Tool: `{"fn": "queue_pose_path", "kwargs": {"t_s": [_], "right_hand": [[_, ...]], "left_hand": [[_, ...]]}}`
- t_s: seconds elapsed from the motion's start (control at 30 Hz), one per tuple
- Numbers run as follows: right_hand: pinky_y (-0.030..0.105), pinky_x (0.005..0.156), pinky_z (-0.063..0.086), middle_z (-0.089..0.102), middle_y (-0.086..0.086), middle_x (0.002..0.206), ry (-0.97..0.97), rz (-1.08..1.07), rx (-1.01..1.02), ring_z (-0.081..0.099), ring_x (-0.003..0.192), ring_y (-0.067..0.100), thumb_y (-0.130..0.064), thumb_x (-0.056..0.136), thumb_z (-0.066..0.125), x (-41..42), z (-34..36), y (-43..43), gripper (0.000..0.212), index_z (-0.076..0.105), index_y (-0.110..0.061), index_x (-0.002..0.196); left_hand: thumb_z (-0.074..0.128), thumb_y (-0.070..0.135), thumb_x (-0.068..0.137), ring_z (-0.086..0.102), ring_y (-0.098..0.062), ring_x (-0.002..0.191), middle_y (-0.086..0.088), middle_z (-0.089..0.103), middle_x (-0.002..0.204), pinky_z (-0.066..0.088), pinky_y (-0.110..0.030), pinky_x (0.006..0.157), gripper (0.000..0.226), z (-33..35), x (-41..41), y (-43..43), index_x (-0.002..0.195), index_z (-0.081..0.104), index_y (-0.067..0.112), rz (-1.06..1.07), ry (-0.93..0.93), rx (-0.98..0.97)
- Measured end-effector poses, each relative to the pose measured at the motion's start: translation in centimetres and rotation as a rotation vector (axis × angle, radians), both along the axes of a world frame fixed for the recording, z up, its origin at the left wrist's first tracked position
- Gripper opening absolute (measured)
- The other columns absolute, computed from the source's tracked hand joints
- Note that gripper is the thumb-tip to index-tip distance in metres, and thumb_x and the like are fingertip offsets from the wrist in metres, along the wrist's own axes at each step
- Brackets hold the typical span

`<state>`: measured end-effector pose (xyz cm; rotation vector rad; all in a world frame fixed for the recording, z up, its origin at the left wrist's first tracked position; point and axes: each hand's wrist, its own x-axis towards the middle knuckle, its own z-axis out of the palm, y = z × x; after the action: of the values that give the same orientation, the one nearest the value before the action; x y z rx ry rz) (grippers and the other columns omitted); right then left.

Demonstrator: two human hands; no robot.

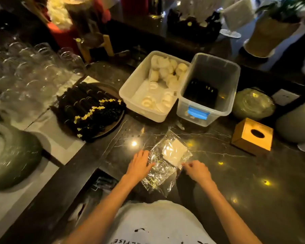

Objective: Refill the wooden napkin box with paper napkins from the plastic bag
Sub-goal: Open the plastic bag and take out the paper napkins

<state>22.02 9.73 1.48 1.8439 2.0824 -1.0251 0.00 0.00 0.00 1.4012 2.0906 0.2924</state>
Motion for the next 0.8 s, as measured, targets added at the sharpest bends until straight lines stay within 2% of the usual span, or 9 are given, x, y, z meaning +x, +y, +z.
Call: {"fn": "queue_pose_path", "kwargs": {"t_s": [0.07, 0.17, 0.37, 0.43, 0.5, 0.57, 0.63, 0.73, 0.8], "right_hand": [[0.039, 0.078, 0.058, 0.075, 0.01, 0.086, -0.002, -0.009, -0.228, 0.071, 0.077, 0.023, -0.054, 0.093, 0.052, -1.2, -0.9, -0.2, 0.05, 0.071, -0.008, 0.086], [0.036, 0.072, 0.056, 0.068, 0.005, 0.073, 0.094, -0.144, -0.306, 0.061, 0.065, 0.019, -0.049, 0.089, 0.062, -2.3, -2.6, -0.9, 0.038, 0.06, -0.013, 0.078], [0.039, 0.079, 0.051, 0.069, 0.01, 0.096, 0.169, -0.464, -0.181, 0.067, 0.093, 0.029, -0.043, 0.086, 0.068, -2.3, -3.3, -2.5, 0.039, 0.054, -0.012, 0.105], [0.032, 0.073, 0.046, 0.061, 0.002, 0.08, 0.238, -0.539, -0.186, 0.063, 0.08, 0.021, -0.034, 0.085, 0.071, -2.1, -3.1, -2.2, 0.022, 0.055, -0.019, 0.086], [0.028, 0.068, 0.04, 0.054, -0.001, 0.066, 0.316, -0.577, -0.197, 0.051, 0.064, 0.015, -0.021, 0.087, 0.07, -1.4, -3.3, -1.6, 0.028, 0.054, -0.023, 0.064], [0.031, 0.07, 0.044, 0.061, 0.004, 0.073, 0.352, -0.627, -0.141, 0.054, 0.07, 0.017, -0.013, 0.088, 0.066, -0.4, -2.7, -1.0, 0.019, 0.063, -0.018, 0.07], [0.035, 0.075, 0.051, 0.067, 0.009, 0.084, 0.397, -0.611, -0.048, 0.06, 0.08, 0.02, -0.011, 0.088, 0.066, 0.8, -1.5, -0.2, 0.004, 0.069, -0.01, 0.086], [0.027, 0.078, 0.053, 0.073, 0.004, 0.093, 0.422, -0.421, 0.067, 0.066, 0.086, 0.017, -0.015, 0.087, 0.071, 2.2, 0.8, 1.3, 0.012, 0.073, -0.008, 0.095], [0.035, 0.083, 0.055, 0.075, 0.001, 0.096, 0.362, -0.27, 0.146, 0.068, 0.09, 0.015, -0.02, 0.088, 0.07, 2.8, 2.4, 2.1, 0.012, 0.073, -0.012, 0.096]], "left_hand": [[0.056, 0.04, 0.092, 0.042, -0.031, 0.127, -0.009, 0.042, 0.14, 0.04, -0.046, 0.103, 0.055, -0.8, 0.3, -0.2, 0.138, 0.036, 0.019, 0.08, -0.014, -0.133], [0.059, 0.033, 0.092, 0.039, -0.033, 0.131, -0.013, 0.043, 0.142, 0.037, -0.05, 0.109, 0.061, -1.9, 0.3, -0.3, 0.144, 0.031, 0.017, 0.223, -0.119, -0.146], [0.07, 0.021, 0.086, 0.062, -0.034, 0.102, -0.022, 0.063, 0.112, 0.05, -0.041, 0.083, 0.047, -2.4, 0.1, 0.2, 0.122, 0.041, 0.01, 0.332, -0.36, -0.187], [0.067, 0.018, 0.088, 0.061, -0.028, 0.093, -0.018, 0.063, 0.109, 0.048, -0.035, 0.074, 0.032, -2.2, 0.8, 0.9, 0.108, 0.044, 0.009, 0.325, -0.366, -0.22], [0.064, 0.015, 0.09, 0.057, -0.022, 0.084, -0.016, 0.061, 0.102, 0.049, -0.032, 0.068, 0.021, -2.0, 2.2, 1.6, 0.096, 0.044, 0.011, 0.331, -0.456, -0.271], [0.062, 0.015, 0.091, 0.057, -0.018, 0.075, -0.011, 0.056, 0.09, 0.058, -0.031, 0.069, 0.018, -1.8, 3.9, 1.9, 0.088, 0.045, 0.012, 0.352, -0.625, -0.35], [0.063, 0.021, 0.092, 0.061, -0.017, 0.069, -0.008, 0.058, 0.085, 0.06, -0.047, 0.08, 0.018, -0.8, 5.0, 1.9, 0.094, 0.049, 0.01, 0.336, -0.812, -0.484], [0.064, 0.048, 0.086, 0.067, -0.026, 0.079, -0.015, 0.063, 0.102, 0.059, -0.05, 0.081, 0.055, 0.8, 4.2, 2.6, 0.116, 0.047, 0.005, 0.089, -0.538, -0.607], [0.063, 0.051, 0.085, 0.06, -0.032, 0.108, -0.015, 0.058, 0.122, 0.052, -0.049, 0.092, 0.063, 1.8, 3.5, 4.1, 0.126, 0.044, 0.008, -0.08, -0.139, -0.381]]}}
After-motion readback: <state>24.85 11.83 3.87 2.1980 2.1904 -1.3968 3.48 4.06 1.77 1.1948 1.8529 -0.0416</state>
